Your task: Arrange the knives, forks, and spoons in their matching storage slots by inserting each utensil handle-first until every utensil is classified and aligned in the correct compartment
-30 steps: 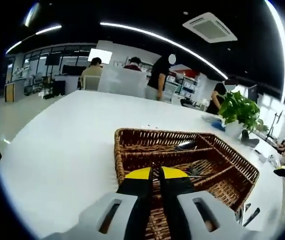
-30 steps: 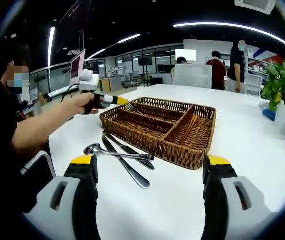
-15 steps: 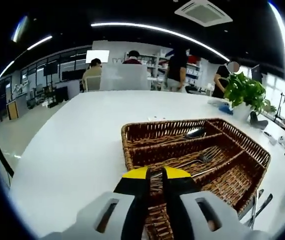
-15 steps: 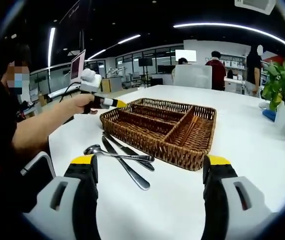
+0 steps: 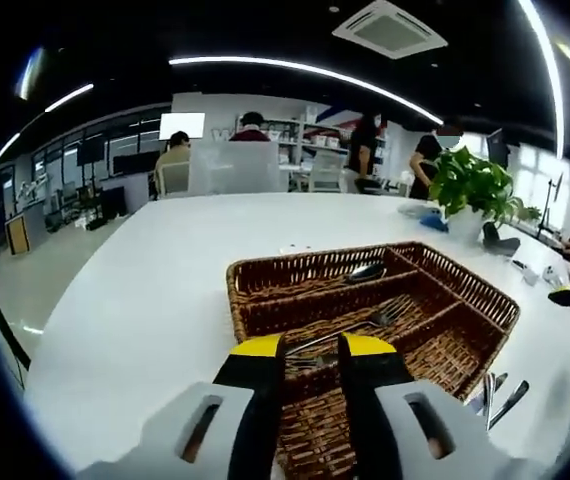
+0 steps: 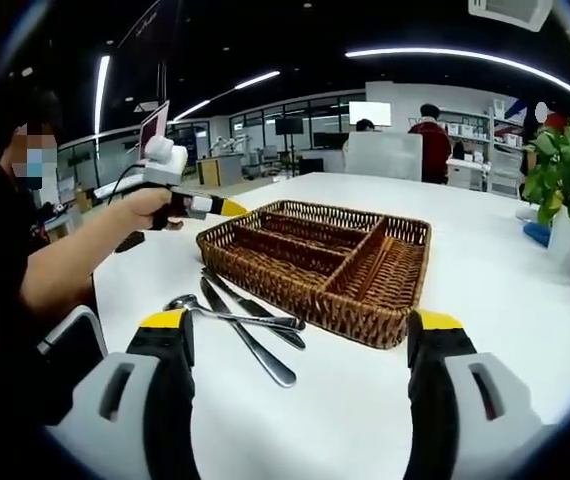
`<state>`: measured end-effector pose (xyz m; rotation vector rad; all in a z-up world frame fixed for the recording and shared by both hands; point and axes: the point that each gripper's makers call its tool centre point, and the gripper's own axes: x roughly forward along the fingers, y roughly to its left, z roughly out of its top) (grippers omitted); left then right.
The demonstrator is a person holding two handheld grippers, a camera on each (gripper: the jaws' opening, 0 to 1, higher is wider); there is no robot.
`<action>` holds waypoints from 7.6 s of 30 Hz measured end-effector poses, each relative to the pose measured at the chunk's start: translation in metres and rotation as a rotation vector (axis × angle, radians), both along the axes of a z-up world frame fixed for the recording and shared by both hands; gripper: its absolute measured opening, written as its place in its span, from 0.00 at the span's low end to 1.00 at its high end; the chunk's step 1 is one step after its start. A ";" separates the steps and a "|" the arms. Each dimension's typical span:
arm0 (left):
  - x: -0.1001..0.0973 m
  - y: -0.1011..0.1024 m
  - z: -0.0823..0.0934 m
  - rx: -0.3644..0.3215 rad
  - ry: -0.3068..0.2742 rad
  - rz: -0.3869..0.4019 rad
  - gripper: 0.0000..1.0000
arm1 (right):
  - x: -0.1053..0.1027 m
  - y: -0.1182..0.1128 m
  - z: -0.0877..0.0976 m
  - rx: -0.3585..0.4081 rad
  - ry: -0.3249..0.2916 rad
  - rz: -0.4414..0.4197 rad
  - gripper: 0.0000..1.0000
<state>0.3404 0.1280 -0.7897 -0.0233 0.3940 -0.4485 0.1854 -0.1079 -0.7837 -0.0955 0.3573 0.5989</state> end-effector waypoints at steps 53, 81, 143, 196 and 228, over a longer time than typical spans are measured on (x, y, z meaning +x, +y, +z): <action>-0.126 -0.036 0.049 0.038 -0.137 -0.236 0.99 | 0.027 0.000 0.013 -0.073 0.005 -0.007 1.00; -0.135 -0.032 0.031 0.064 -0.106 -0.228 0.99 | 0.023 -0.002 0.016 -0.042 -0.002 -0.021 1.00; -0.161 -0.042 -0.027 0.170 -0.037 -0.242 0.91 | 0.017 0.009 -0.005 -0.064 0.027 0.032 1.00; -0.166 -0.049 -0.068 0.286 -0.066 -0.261 0.16 | 0.012 0.004 -0.030 -0.069 0.079 0.016 0.96; -0.153 -0.044 -0.047 0.321 -0.159 -0.361 0.01 | 0.015 0.002 -0.021 -0.051 0.046 -0.001 0.97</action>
